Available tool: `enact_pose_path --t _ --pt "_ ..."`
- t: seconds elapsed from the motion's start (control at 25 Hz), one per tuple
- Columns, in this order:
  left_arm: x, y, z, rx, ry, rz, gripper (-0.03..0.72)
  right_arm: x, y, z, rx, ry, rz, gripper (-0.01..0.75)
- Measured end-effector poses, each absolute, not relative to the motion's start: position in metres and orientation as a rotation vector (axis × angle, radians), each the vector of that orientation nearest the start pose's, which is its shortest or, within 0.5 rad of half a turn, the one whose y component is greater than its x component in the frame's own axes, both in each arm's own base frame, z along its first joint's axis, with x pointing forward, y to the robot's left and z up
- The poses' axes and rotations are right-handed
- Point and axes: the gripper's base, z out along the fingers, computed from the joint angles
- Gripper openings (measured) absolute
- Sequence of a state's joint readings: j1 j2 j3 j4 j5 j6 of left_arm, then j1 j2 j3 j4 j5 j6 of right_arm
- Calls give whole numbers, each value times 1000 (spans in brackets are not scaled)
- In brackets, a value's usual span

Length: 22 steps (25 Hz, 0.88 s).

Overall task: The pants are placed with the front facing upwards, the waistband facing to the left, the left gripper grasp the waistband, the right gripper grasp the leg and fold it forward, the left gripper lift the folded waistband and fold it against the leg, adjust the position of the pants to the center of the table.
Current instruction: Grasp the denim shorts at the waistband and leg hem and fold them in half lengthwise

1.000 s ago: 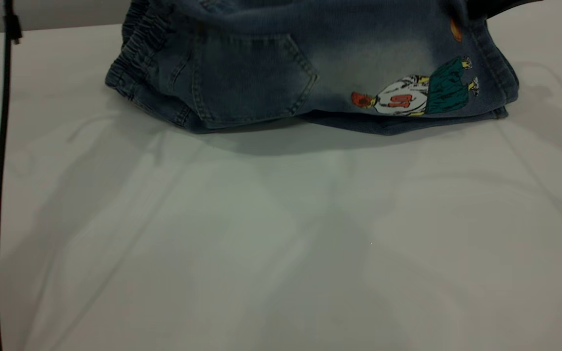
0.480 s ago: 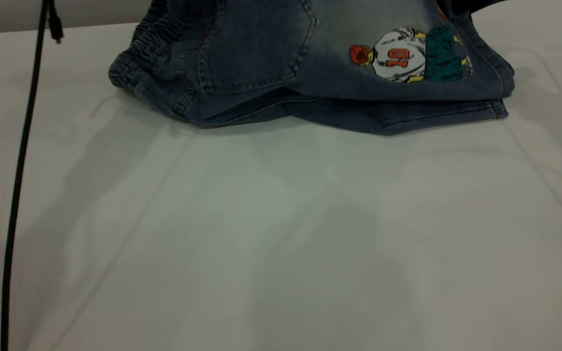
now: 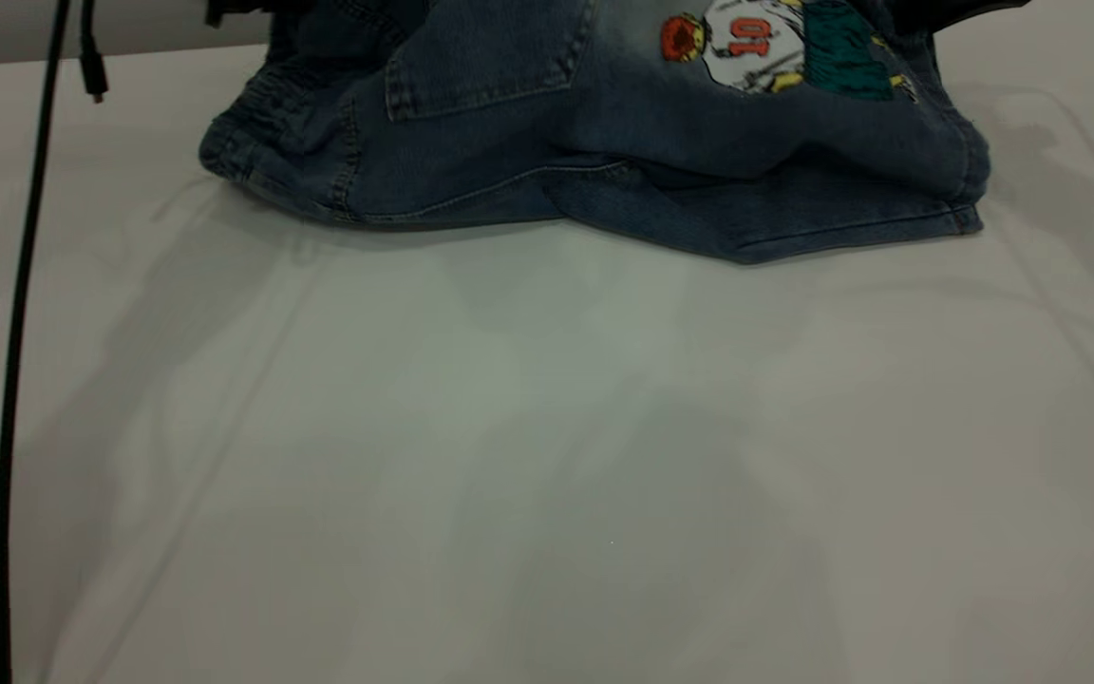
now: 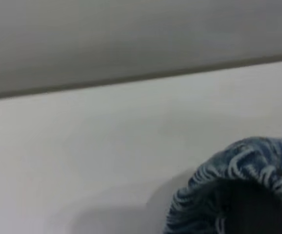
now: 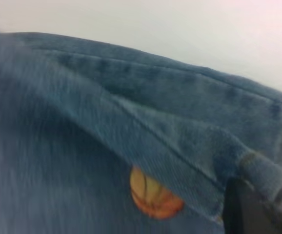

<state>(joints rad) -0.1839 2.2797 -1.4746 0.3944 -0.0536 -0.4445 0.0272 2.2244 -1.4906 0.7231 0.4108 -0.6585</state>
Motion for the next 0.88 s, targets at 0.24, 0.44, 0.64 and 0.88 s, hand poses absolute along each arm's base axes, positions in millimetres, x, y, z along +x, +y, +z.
enact_pose_path --t 0.24,0.44,0.64,0.88 --pt "479 -90 107 247 2233 -107 105 465 31 118 -106 2523 354 228" --pt "479 -90 106 259 2231 -103 282 465 29 118 -97 2525 359 418" --pt "479 -91 107 233 2224 -123 477 463 31 118 -95 2540 388 495" --pt "480 -88 126 97 2252 -137 557 462 33 119 -110 2553 407 498"
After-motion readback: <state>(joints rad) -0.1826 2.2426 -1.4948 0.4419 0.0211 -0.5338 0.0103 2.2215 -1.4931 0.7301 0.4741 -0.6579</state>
